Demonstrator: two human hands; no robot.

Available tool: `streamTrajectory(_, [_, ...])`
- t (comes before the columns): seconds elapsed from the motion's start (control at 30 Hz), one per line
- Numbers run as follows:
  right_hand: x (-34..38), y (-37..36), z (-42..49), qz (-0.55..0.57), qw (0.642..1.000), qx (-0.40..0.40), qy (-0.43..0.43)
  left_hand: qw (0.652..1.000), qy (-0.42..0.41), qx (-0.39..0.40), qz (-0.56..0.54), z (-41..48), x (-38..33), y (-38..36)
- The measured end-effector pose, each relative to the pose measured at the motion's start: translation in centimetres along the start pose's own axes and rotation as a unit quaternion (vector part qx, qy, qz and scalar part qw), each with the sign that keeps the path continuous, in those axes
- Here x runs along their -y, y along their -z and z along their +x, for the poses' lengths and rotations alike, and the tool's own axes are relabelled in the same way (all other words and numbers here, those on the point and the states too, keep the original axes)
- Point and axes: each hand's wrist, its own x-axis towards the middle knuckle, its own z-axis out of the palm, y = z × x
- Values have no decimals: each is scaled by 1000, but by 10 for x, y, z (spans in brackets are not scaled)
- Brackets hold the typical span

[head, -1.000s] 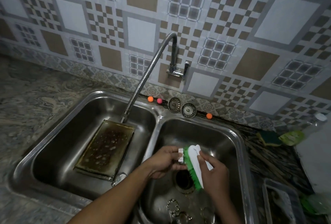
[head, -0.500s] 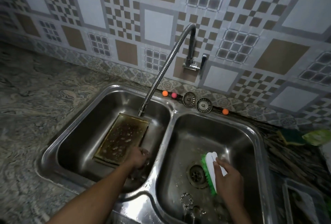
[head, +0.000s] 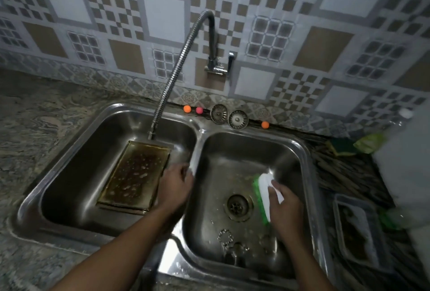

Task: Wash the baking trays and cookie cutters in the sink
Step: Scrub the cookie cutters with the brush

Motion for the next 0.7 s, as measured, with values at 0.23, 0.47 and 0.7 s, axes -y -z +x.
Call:
streamTrajectory(0.23, [2,71,14,29,991,-125,25,942,-187,251,121,-37,-59,-65])
streamTrajectory(0.47, [-62,139,-3,-44,983,-172,-48,853,-192,422,239,-101,-54,-145])
streamTrajectory(0.7, [-116,171,-7,-107,982,-137,-68,809,-259,457,263,-139,-75,-213])
